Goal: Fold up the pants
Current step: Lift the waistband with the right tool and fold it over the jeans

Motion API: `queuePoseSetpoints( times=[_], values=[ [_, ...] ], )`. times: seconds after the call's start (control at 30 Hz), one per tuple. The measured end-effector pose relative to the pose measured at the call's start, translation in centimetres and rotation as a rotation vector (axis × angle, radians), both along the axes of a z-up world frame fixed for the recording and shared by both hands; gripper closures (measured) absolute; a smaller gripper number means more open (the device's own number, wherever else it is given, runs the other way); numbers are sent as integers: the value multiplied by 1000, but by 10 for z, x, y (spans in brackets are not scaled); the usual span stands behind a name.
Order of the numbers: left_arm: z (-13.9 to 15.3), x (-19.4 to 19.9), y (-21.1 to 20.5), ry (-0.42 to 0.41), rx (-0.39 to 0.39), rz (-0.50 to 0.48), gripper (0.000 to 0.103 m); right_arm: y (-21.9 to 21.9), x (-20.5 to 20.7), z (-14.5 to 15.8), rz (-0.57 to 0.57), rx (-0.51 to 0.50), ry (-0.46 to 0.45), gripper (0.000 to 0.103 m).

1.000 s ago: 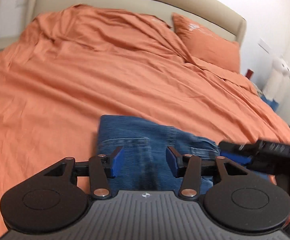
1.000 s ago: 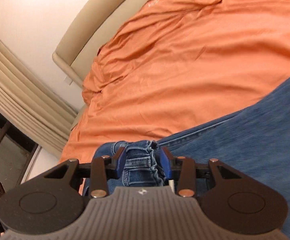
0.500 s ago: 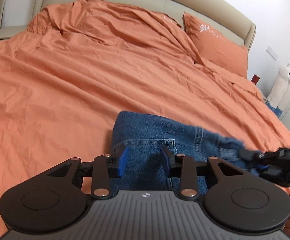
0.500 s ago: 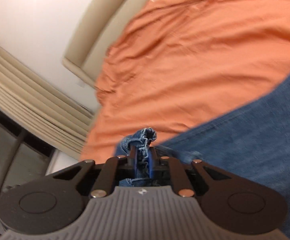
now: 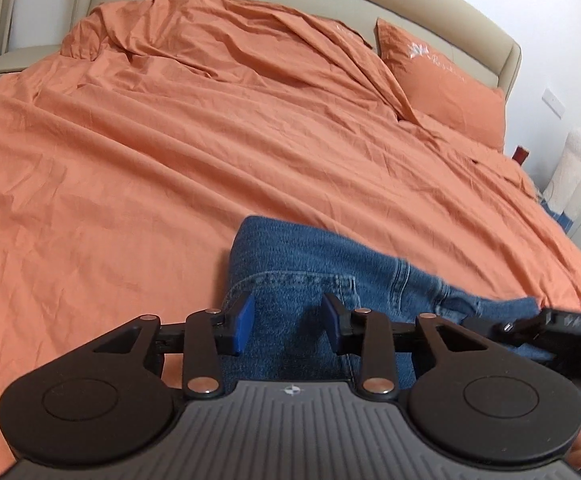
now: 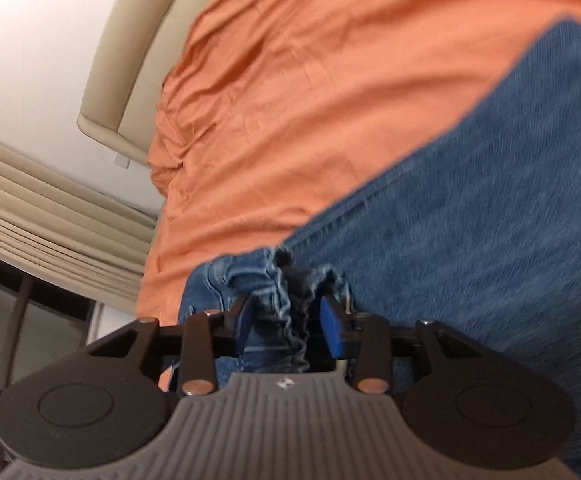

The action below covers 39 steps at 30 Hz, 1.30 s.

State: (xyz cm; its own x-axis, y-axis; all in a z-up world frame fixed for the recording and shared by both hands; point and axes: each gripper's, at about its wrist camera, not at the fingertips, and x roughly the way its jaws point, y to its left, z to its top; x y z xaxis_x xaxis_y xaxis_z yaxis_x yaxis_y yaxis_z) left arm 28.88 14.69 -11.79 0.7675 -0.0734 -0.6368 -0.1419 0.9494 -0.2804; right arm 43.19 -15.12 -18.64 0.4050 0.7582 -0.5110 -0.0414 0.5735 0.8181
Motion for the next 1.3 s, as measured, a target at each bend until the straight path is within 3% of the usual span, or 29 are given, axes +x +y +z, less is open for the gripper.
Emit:
queuePoseSetpoints(
  times=[0.1,0.17,0.23,0.3,0.43,0.7,0.83,0.93,1.1,1.3],
  values=[
    [3,0,4,-18,-23,15,63,2,4,-15,2,61,32,62],
    [5,-1,5,-34,-21,24,63,3,4,-18,10,94,21,83],
    [7,0,7,-39,-13,26,63,6,1,-14,15,93,-13,87],
    [10,-2,9,-55,7,38,63,12,-5,2,36,27,-83,89],
    [15,-5,14,-65,13,30,63,27,-18,59,67,-100,-216,91],
    [36,-27,37,-158,-137,28,63,69,-29,196,153,-360,-371,92],
    [39,-33,39,-191,-182,1,63,65,-37,246,130,-466,-404,92],
    [36,-31,33,-197,-178,-25,63,47,-40,268,88,-541,-396,92],
    [33,-29,15,-189,-146,-87,63,3,-38,267,4,-619,-355,92],
    [25,-25,-13,-159,-39,-159,63,-55,-18,201,-53,-646,-248,93]
  ],
)
